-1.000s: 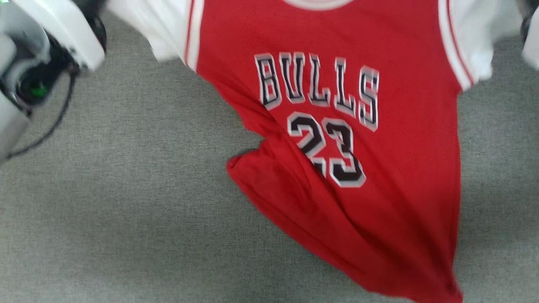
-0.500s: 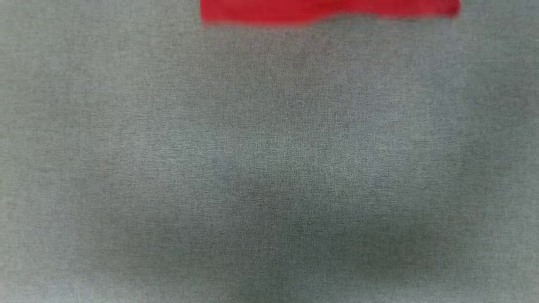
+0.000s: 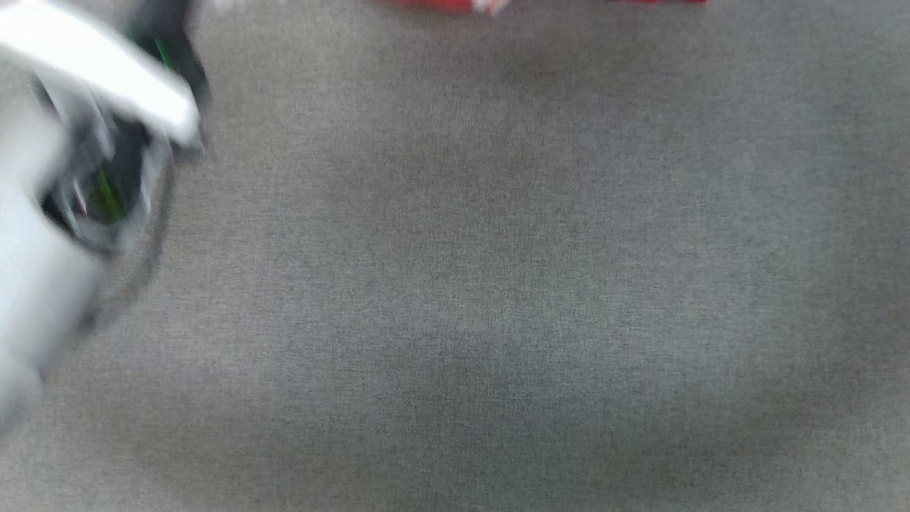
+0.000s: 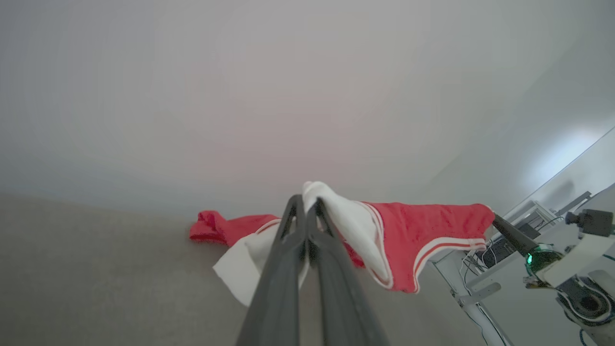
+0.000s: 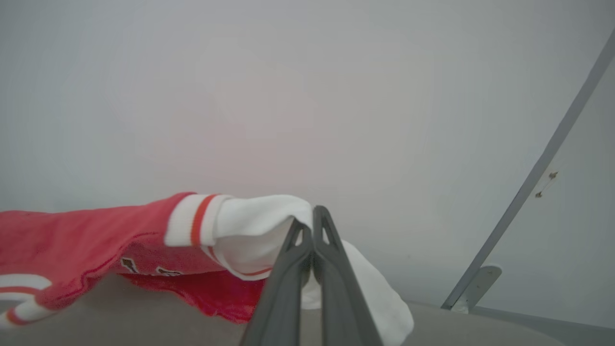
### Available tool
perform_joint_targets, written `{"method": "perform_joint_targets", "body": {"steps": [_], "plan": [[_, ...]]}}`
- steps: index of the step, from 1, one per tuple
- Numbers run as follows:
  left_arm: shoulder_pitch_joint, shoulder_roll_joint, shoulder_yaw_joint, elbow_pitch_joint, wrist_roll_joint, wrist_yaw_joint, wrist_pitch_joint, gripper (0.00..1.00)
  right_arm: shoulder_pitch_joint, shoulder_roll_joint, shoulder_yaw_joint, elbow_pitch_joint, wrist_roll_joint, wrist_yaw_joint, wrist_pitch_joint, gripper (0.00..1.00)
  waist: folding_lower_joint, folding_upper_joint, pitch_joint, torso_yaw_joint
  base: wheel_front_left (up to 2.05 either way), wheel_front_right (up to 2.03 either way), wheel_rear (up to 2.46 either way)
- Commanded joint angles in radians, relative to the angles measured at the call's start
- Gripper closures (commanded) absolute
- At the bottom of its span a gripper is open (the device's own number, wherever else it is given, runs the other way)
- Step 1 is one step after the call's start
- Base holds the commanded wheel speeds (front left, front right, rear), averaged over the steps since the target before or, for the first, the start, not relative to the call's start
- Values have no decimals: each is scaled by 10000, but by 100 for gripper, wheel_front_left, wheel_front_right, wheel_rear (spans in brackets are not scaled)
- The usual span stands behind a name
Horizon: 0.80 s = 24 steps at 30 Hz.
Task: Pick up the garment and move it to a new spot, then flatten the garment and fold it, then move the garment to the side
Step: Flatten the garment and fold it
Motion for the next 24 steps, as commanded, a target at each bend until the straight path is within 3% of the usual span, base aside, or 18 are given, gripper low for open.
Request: {"method": "perform_joint_targets", "body": {"steps": [1,7,13,17,24], "plan": [[445,118,-7,-181,41,31,-66,100,457,-84,41,-172,151,-5,7,100,0,0,-227,-28,0,0,0],[3964,524,298,-1436,810,29,-99,100,4449,-1184,-194,-2218,1105,-7,325,100,0,0,-821,76,0,0,0],[6676,637,699,-2691,1247,29,-96,100,8461,-1923,-1362,-4286,1803,-7,1321,100,0,0,-1197,302,0,0,0],[7705,867,797,-3533,1237,29,-97,100,10866,-1951,-2552,-5853,2095,-7,2248,100,0,0,-1359,452,0,0,0],[8927,1514,647,-4443,1306,29,-98,100,14771,-801,-4657,-8863,1817,-5,4315,100,0,0,-1462,621,0,0,0]]}}
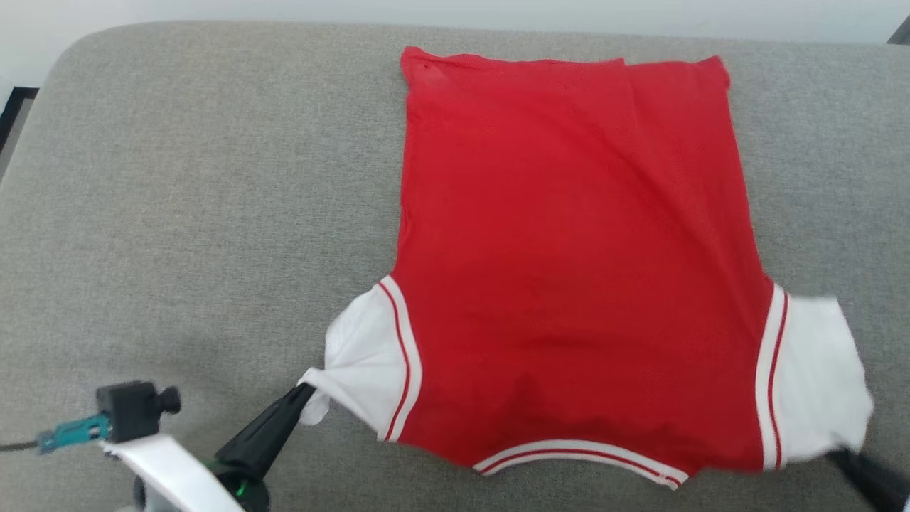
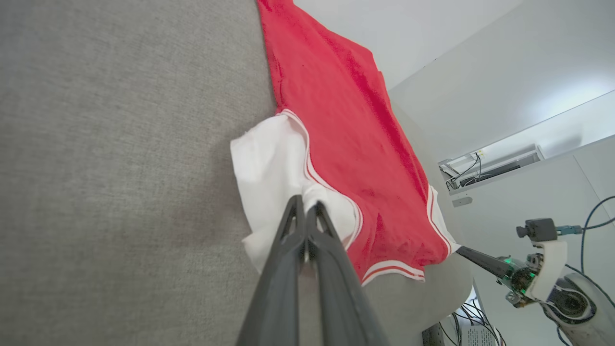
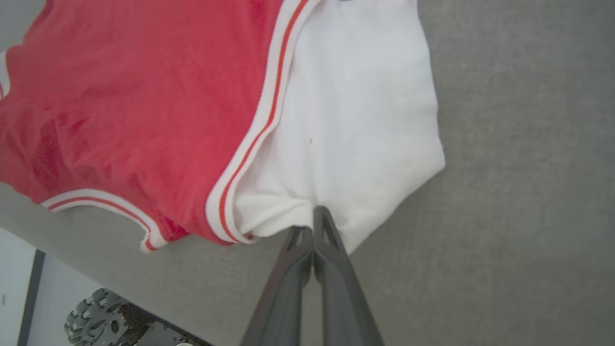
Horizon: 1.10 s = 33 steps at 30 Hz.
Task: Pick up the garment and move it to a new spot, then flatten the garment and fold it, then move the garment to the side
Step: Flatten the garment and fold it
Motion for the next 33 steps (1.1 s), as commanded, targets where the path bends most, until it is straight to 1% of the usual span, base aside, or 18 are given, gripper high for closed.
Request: {"method": "perform_joint_targets", "body": {"steps": [1,5,6,7,8,11,15,16,17,21,24,25,27,29,30,31,33], "plan": [[357,219,173,-205,-72,27,-47,100,903,434,-498,-817,-126,-4,618,100,0,-1,5,20,0,0,0],[1066,519,678,-593,-232,27,-47,100,2294,1417,-1482,-2464,-302,-4,1667,100,0,-1,70,9,0,0,0],[1066,519,678,-593,-232,27,-47,100,2294,1417,-1482,-2464,-302,-4,1667,100,0,-1,70,9,0,0,0],[1333,559,775,-748,-190,27,-35,100,2569,1852,-1863,-2978,-496,-4,2042,100,0,-1,107,-12,0,0,0],[1333,559,775,-748,-190,27,-35,100,2569,1852,-1863,-2978,-496,-4,2042,100,0,-1,107,-12,0,0,0],[1364,423,666,-693,8,27,-33,100,2397,2355,-1967,-3297,-706,-2,2565,100,0,-1,134,-46,0,0,0],[1028,-12,437,-375,-47,27,26,100,1817,2642,-1719,-2932,-910,-2,3191,100,0,-1,128,-87,0,0,0],[971,-89,373,-228,-23,27,33,100,1666,2721,-1646,-2768,-917,-2,3280,100,0,-1,133,-83,0,0,0],[844,-314,194,57,1,27,86,100,1403,2803,-1595,-2374,-963,-2,3385,100,0,-1,155,-77,0,0,0],[570,-643,-106,587,3,27,212,100,1065,2774,-1336,-1572,-1281,-2,3320,100,0,-1,247,-57,0,0,0],[423,-781,-260,872,-13,27,254,100,798,2692,-1105,-1167,-1502,-2,3094,100,0,-1,330,-58,0,0,0],[367,-809,-302,949,10,27,251,100,712,2645,-1020,-1054,-1597,-4,2984,98,0,-1,356,-64,0,0,0],[291,-848,-349,1020,-14,27,216,100,568,2618,-891,-893,-1678,-4,2808,75,0,-1,406,-76,0,0,0],[212,-872,-368,1044,-41,27,173,100,459,2503,-812,-770,-1767,-7,2701,49,0,-1,451,-78,0,0,0],[201,-874,-375,1052,-14,27,144,100,446,2399,-810,-751,-1839,-20,2636,6,0,-1,460,-75,0,0,0],[211,-880,-387,1045,20,27,141,100,451,2303,-795,-789,-1863,-28,2627,0,0,-1,465,-72,0,0,0],[214,-903,-396,954,93,27,93,100,454,2137,-879,-1026,-1807,-27,2611,0,0,-1,463,-59,0,0,0]]}}
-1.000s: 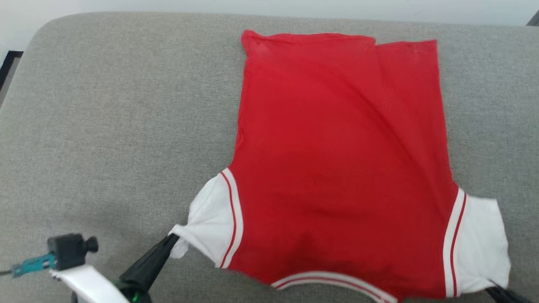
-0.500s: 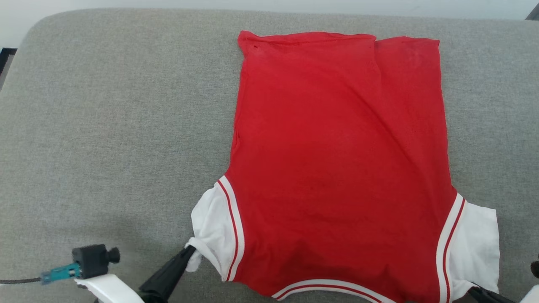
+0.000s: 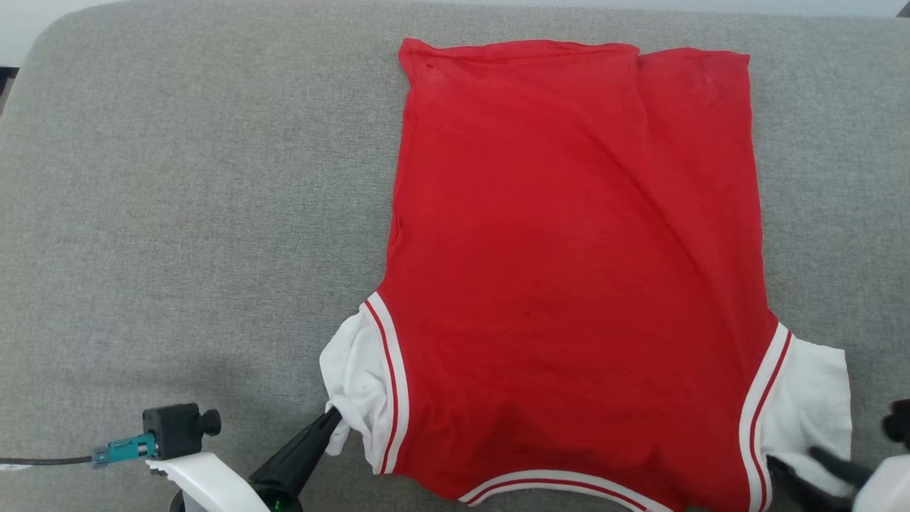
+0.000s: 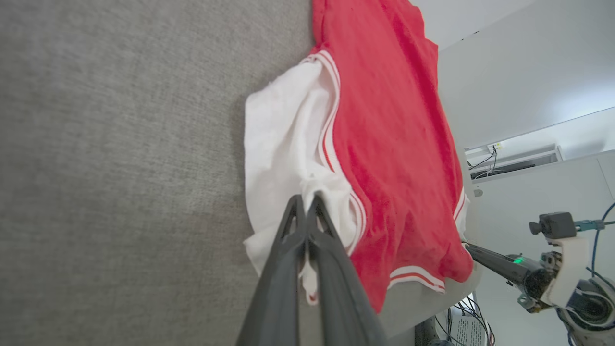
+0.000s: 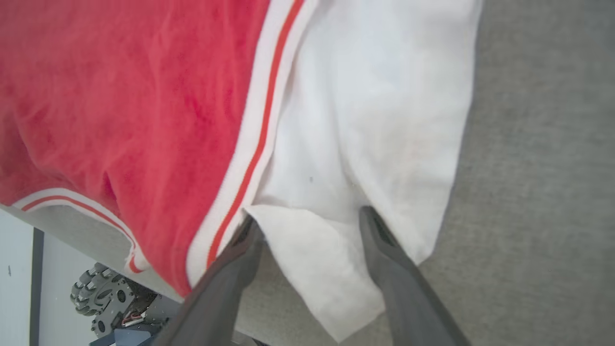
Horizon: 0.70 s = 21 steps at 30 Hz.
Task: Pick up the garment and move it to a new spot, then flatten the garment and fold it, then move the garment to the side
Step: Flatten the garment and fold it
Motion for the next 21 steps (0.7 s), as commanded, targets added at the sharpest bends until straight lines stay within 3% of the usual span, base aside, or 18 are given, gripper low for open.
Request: {"method": "perform_joint_targets", "body": {"steps": [1,5,10,14,21], "plan": [[-77,-19,12,-107,114,27,-77,100,-8,-186,-180,-142,46,-54,51,0,0,-1,-4,19,0,0,0],[-4,9,157,-454,297,27,-142,100,-167,-898,-953,-1321,296,-32,750,0,0,-1,106,100,0,0,0],[-149,-70,299,-887,556,27,-179,100,-2072,-1923,-1933,-1941,432,-32,1929,0,0,-1,488,316,0,0,0],[-461,-290,157,-1108,807,27,-186,100,-4814,-2213,-1533,-823,-105,-31,2387,0,0,-1,886,696,0,0,0],[-1113,-544,-339,-1379,985,27,-185,100,-8466,-1879,77,1856,-1328,-31,2693,0,0,-1,1577,1481,0,0,0]]}}
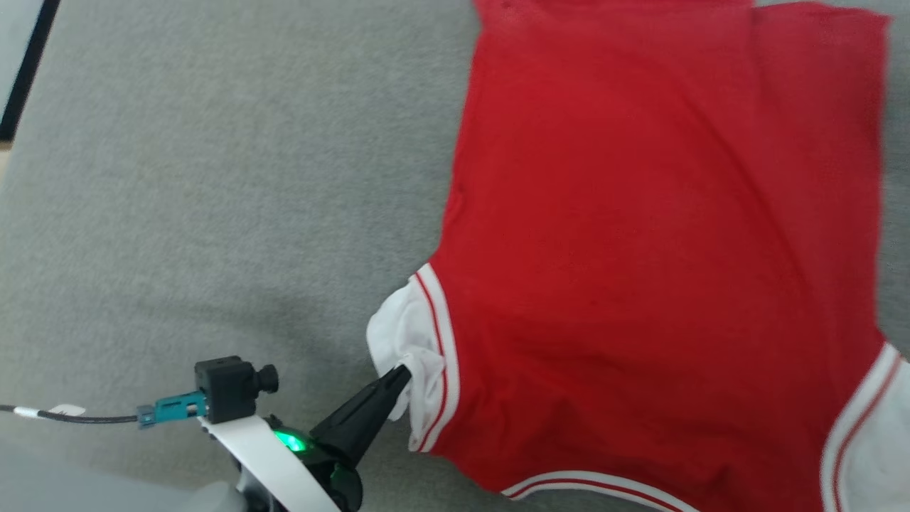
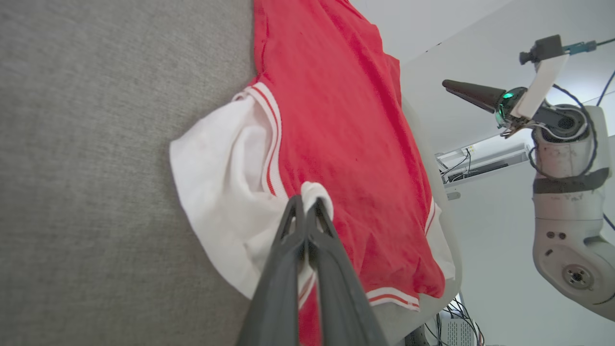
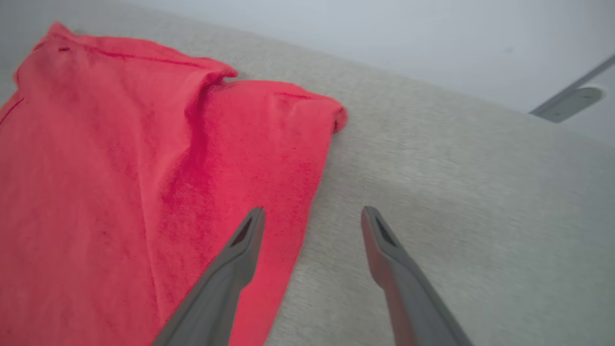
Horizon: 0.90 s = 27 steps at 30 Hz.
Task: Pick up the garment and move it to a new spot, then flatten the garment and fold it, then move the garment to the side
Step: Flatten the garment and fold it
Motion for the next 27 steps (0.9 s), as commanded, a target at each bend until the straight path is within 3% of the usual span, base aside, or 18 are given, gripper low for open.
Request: {"method": "perform_joint_targets", "body": {"steps": [1,5,10,17,18,19,20,27], "plan": [[-130,-72,-27,-26,30,27,-40,100,-190,17,88,165,-87,0,57,0,0,0,396,427,0,0,0],[-360,-289,-167,-83,55,27,-42,100,-1717,-129,907,1586,-915,-2,324,0,0,0,814,853,0,0,0],[-592,-637,-296,-36,154,27,-33,100,-3106,-170,1166,3106,-1768,-2,652,0,0,0,1266,1234,0,0,0],[-954,-878,-607,80,75,27,-33,100,-3655,219,1591,4404,-2223,0,1184,0,0,0,1466,1413,0,0,0],[-1002,-891,-657,96,72,27,-31,100,-3658,282,1722,4481,-2151,3,1240,32,0,0,1466,1404,0,0,0],[-1067,-899,-687,120,50,27,-33,100,-3666,319,1807,4506,-2090,3,1189,76,0,0,1447,1392,0,0,0],[-1121,-901,-705,149,47,27,-33,100,-3685,331,1807,4543,-2069,3,1048,100,0,0,1401,1375,0,0,0],[-871,-692,-526,498,-103,27,-32,100,-3291,154,1868,4452,-1584,0,-7,100,0,0,383,1001,0,0,0]]}}
